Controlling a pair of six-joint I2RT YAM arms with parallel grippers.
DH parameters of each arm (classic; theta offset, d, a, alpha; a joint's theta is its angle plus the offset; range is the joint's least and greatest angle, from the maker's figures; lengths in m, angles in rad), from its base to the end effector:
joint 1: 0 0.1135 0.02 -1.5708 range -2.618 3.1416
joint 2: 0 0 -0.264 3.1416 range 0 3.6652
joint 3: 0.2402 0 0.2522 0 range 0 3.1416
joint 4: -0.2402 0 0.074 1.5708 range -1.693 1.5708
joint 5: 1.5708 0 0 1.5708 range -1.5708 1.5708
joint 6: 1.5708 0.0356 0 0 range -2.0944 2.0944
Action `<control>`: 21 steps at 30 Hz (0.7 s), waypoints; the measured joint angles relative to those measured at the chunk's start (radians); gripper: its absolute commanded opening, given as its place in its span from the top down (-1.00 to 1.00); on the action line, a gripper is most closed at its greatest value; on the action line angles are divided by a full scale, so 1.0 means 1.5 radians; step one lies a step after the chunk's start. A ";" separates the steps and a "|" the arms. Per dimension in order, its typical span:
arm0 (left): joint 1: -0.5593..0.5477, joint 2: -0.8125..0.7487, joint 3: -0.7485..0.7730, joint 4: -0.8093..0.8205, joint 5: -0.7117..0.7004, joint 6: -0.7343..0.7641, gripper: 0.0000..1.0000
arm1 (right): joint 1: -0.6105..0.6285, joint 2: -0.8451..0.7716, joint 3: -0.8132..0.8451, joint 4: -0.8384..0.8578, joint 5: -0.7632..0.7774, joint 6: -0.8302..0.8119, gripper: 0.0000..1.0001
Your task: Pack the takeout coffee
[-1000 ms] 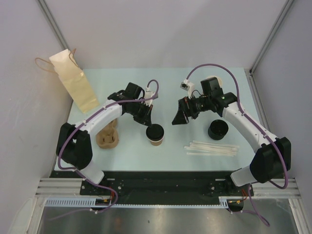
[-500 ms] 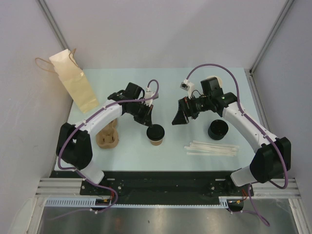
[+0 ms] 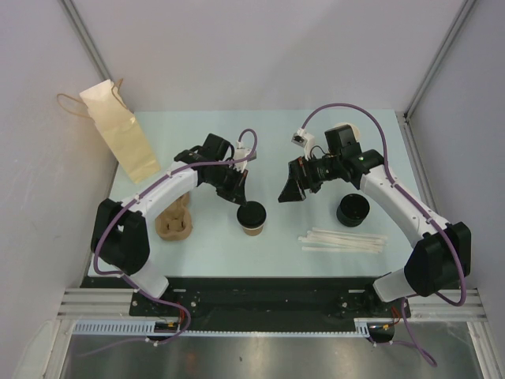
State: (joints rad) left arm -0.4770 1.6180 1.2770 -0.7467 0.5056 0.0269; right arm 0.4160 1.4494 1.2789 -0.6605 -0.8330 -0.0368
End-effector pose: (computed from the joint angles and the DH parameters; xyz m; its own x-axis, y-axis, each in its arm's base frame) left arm 0.2872 -0.1678 0.2587 -0.7702 0.4246 -0.4759 0.6225 0.6627 -0.4163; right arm 0.2689 0.1476 0.3208 -0.6484 -0.3135 -0.6938 -0.7525 0.4025 0.5214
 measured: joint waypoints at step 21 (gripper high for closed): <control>0.000 -0.001 -0.005 -0.003 -0.009 0.006 0.20 | 0.000 0.000 0.000 0.000 0.000 0.000 -1.00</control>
State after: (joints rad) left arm -0.4770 1.6169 1.2690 -0.7509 0.4923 0.0360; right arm 0.4160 1.4494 1.2789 -0.6605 -0.8330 -0.0372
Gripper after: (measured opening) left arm 0.362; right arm 0.994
